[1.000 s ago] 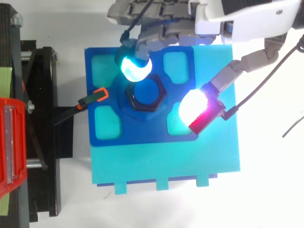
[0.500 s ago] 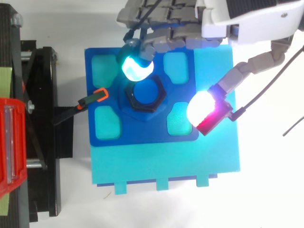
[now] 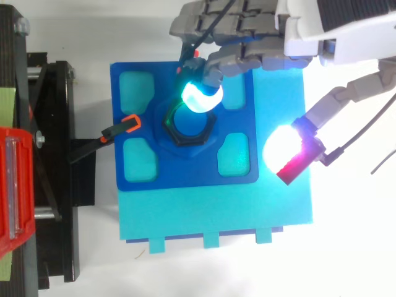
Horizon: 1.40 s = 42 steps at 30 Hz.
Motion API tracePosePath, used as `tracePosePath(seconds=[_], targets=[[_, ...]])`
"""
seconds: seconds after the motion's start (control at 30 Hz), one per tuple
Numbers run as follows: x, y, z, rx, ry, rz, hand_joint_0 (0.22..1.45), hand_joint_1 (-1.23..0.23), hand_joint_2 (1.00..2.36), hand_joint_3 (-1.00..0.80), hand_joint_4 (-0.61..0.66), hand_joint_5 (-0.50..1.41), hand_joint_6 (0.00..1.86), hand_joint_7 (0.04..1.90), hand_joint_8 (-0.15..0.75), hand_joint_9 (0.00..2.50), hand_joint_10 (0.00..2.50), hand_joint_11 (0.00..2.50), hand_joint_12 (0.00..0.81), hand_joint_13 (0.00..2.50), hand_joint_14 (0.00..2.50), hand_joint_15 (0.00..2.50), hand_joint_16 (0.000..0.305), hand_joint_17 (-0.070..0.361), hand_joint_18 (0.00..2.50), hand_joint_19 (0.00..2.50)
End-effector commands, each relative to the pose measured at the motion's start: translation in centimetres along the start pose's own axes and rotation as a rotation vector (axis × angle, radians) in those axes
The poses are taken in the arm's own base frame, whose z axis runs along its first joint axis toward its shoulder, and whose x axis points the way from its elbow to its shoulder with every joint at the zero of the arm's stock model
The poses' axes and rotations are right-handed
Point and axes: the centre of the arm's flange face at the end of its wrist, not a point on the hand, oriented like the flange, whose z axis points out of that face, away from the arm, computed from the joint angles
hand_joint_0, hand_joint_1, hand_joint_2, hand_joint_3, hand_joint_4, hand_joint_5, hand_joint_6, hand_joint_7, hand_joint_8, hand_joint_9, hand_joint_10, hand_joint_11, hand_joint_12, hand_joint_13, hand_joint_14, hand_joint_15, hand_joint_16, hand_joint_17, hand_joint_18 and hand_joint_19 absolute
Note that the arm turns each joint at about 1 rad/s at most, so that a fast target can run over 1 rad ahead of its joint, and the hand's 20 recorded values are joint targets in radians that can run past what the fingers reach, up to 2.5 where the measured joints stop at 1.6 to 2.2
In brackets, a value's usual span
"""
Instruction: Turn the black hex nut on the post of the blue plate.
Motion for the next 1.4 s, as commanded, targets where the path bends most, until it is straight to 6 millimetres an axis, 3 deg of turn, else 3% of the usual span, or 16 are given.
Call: tracePosePath(seconds=[0.0, 0.8, 0.93, 0.97, 1.23, 1.37], targets=[[0.0, 0.3, -0.2, 0.002, 0.011, -0.006, 0.45, -0.45, 1.0, -0.5, 0.21, -0.24, 0.5, 0.86, 0.162, 0.0, 0.0, 0.0, 0.3, 0.0, 0.0, 0.0, 0.043, 0.098, 0.0, 0.0], [-0.4, 5.2, -1.9, 0.042, 0.07, -0.013, 0.45, -0.46, 1.0, -0.5, 0.21, -0.24, 0.5, 0.85, 0.163, 0.0, 0.0, 0.0, 0.299, 0.0, 0.0, 0.0, 0.043, 0.097, 0.0, 0.0], [-1.3, 6.3, -2.6, 0.058, 0.046, -0.003, 0.45, -0.46, 1.0, -0.5, 0.21, -0.24, 0.5, 0.85, 0.163, 0.0, 0.0, 0.0, 0.299, 0.0, 0.0, 0.0, 0.043, 0.098, 0.0, 0.0], [-2.3, 7.1, -3.3, 0.059, 0.019, 0.013, 0.45, -0.46, 1.0, -0.5, 0.21, -0.24, 0.5, 0.85, 0.163, 0.0, 0.0, 0.0, 0.299, 0.0, 0.0, 0.0, 0.043, 0.097, 0.0, 0.0], [-4.5, 7.7, -2.8, 0.052, -0.081, 0.047, 0.45, -0.46, 1.0, -0.5, 0.21, -0.24, 0.5, 0.83, 0.163, 0.0, 0.0, 0.0, 0.299, 0.0, 0.0, 0.0, 0.043, 0.098, 0.0, 0.0], [-4.7, 7.8, -2.0, 0.03, -0.118, 0.046, 0.45, -0.45, 1.0, -0.5, 0.19, -0.25, 0.5, 0.81, 0.164, 0.0, 0.0, 0.0, 0.3, 0.0, 0.0, 0.0, 0.043, 0.098, 0.0, 0.0]])
